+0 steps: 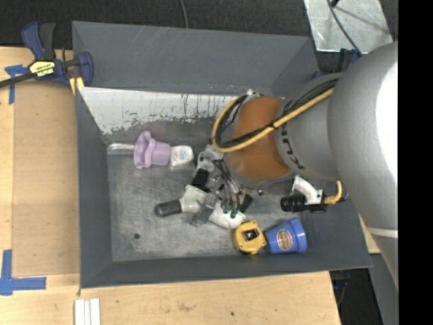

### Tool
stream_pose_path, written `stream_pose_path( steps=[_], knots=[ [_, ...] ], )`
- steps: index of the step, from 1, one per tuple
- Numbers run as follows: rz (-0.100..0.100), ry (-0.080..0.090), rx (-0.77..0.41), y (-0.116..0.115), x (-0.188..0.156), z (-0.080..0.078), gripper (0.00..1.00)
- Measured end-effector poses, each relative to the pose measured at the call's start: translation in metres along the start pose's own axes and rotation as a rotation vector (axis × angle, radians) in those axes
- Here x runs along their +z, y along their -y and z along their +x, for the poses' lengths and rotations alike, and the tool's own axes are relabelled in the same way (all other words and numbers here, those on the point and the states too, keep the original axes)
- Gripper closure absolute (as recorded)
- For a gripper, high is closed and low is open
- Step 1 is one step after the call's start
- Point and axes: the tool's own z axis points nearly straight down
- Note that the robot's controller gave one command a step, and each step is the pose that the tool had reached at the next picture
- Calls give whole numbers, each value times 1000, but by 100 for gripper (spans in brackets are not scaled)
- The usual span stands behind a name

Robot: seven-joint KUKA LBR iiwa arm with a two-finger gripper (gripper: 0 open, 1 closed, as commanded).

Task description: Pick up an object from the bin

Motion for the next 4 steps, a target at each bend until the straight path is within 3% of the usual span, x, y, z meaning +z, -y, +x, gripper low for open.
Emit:
stream_pose_path(
  steps=[4],
  knots=[
    [14, -20, -2, 2, -29, 1, 100]
  ],
)
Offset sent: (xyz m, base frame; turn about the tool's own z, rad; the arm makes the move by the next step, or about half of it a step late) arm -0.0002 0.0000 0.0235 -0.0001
